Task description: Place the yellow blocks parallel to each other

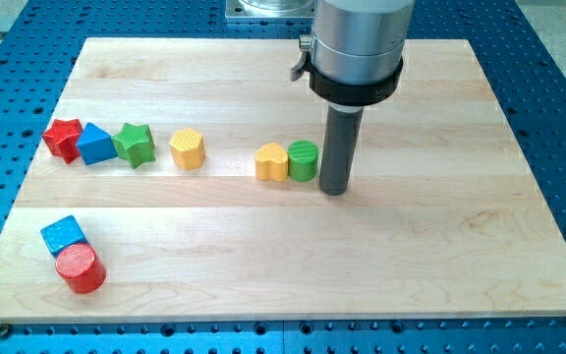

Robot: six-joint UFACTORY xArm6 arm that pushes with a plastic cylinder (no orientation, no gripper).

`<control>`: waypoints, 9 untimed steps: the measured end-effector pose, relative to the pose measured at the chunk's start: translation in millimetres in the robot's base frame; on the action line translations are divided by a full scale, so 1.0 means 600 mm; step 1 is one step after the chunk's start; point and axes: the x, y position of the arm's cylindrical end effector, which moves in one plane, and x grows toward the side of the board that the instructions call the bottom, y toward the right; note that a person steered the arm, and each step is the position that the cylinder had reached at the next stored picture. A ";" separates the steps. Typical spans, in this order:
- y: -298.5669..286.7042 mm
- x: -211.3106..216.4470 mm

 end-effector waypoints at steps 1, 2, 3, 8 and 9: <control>0.000 -0.001; -0.019 -0.005; -0.018 -0.021; -0.131 0.007; -0.178 0.007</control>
